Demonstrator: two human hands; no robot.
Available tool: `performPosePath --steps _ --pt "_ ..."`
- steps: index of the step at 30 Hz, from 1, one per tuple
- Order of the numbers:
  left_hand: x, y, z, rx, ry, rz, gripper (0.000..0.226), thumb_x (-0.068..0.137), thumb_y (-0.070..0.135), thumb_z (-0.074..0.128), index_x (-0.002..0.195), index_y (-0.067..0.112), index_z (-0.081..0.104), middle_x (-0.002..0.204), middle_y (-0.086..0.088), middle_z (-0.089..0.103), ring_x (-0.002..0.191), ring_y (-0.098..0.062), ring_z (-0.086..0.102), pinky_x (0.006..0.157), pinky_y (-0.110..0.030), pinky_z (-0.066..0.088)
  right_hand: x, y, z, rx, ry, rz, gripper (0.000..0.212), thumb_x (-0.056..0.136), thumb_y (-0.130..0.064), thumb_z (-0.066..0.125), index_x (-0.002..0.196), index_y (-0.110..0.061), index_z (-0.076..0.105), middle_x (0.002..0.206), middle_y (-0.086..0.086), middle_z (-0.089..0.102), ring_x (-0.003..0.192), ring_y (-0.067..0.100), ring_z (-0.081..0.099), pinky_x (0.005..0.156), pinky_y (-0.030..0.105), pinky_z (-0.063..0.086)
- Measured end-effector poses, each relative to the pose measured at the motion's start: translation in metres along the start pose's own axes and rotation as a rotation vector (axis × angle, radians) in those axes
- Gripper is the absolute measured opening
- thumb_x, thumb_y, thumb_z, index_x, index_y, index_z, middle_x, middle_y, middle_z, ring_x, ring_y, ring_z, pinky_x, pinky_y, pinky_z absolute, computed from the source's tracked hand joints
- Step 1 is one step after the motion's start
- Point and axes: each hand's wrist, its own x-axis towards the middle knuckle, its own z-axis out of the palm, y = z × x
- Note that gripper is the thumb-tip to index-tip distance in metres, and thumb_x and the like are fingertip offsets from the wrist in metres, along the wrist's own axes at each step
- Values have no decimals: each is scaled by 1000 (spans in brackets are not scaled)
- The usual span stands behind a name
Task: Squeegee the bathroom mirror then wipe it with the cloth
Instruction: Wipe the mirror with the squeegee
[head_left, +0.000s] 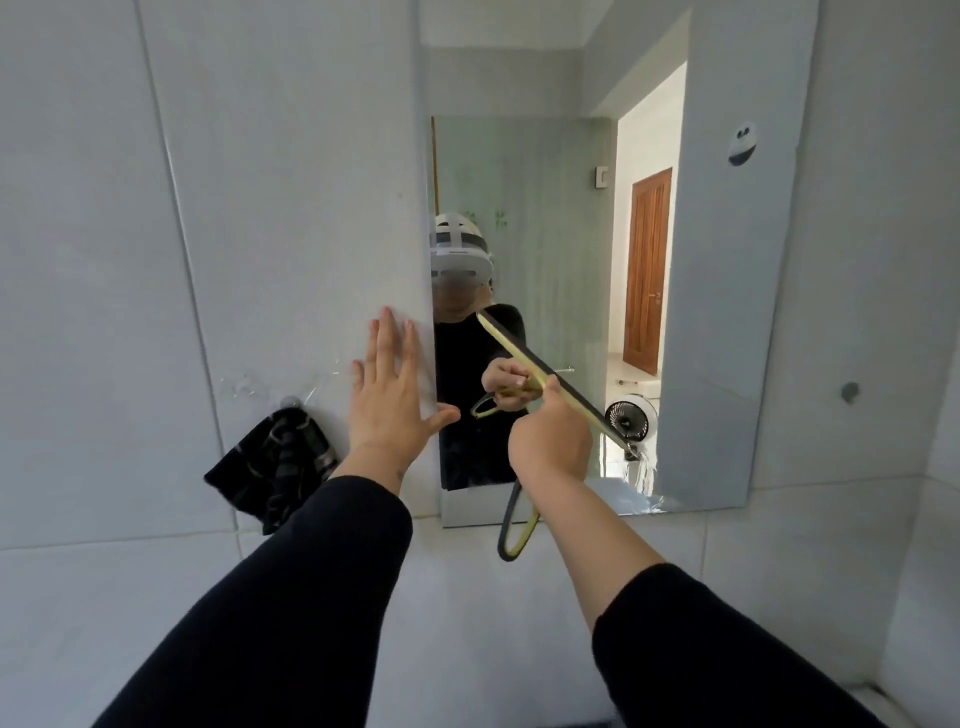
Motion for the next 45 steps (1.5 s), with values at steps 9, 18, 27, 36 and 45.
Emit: performPosePath --steps 9,18,27,36,45 --pt "-6 -8 -18 -67 -94 69 122 74 69 60 148 11 -19 156 -7 -30 144 -22 -26 118 -48 -1 -25 14 9 -382 -165 -217 57 98 -13 41 150 -23 21 124 13 47 107 28 55 80 33 44" --pt "-10 -11 -36 -17 -95 32 86 93 59 31 151 10 -10 159 -7 -19 147 -21 -16 120 -49 4 -36 13 -7 -637 -194 -458 58 96 -10 40 150 -23 23 126 12 46 103 28 58 77 35 46" --pt "-20 -15 -28 -15 -109 6 79 96 53 32 150 15 -13 159 -8 -19 147 -22 -15 119 -49 3 -22 30 -11 -820 -75 -1038 63 41 -7 87 101 -21 75 71 4 58 32 19 11 47 17 -6" --pt "-24 -15 3 12 -168 -11 102 89 34 63 149 20 -18 152 -10 -37 144 -27 -23 119 -49 16 9 36 3 -902 -203 -1248 58 74 -8 72 127 -28 61 91 1 59 46 19 41 41 24 1" --pt "-25 -1 9 16 -159 -73 126 72 57 71 148 17 -21 151 -16 -36 141 -30 -29 116 -52 3 43 33 -23 -1013 -250 -1376 52 99 -11 31 146 -35 31 112 1 55 85 23 64 46 30 31"
